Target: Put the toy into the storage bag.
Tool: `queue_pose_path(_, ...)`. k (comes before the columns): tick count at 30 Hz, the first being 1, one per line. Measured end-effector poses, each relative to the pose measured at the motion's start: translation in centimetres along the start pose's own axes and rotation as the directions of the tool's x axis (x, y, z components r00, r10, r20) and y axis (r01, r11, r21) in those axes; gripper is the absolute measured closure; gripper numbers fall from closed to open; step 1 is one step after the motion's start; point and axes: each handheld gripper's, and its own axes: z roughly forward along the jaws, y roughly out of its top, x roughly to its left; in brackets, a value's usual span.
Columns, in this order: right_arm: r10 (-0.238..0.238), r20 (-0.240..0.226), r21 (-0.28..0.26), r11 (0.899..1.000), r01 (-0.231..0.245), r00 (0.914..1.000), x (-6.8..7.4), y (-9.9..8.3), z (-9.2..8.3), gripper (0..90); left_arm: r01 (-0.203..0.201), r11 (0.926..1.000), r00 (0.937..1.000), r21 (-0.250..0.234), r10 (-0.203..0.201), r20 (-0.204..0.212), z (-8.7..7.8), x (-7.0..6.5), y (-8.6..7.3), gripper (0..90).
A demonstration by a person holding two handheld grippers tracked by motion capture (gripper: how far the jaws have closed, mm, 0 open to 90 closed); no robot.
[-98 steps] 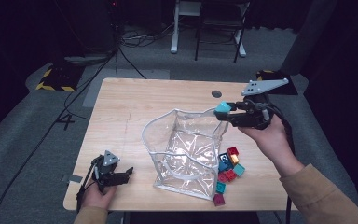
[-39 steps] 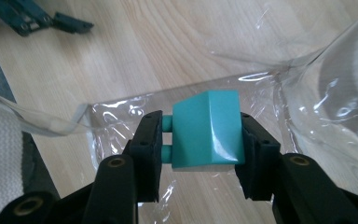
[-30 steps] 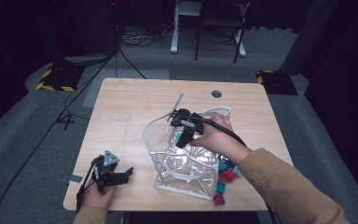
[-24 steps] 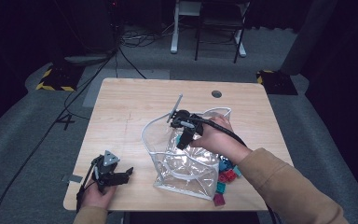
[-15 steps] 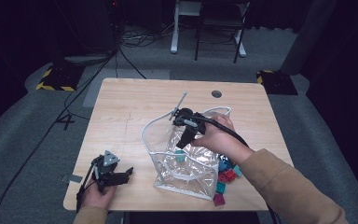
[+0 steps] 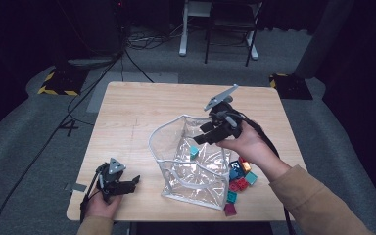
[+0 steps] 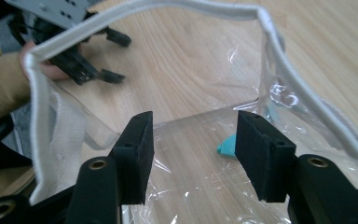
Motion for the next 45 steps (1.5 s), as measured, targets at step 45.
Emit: queue_pose_path(45, 0.229, 0.199, -0.347, 0.926, -0.150, 0.9527, -4.5, -15.8, -11.4, 44.8, -0.003, 1.0000, 1.0000, 0.000, 0.003, -0.003, 0.0, 0.0, 0.0, 20.6)
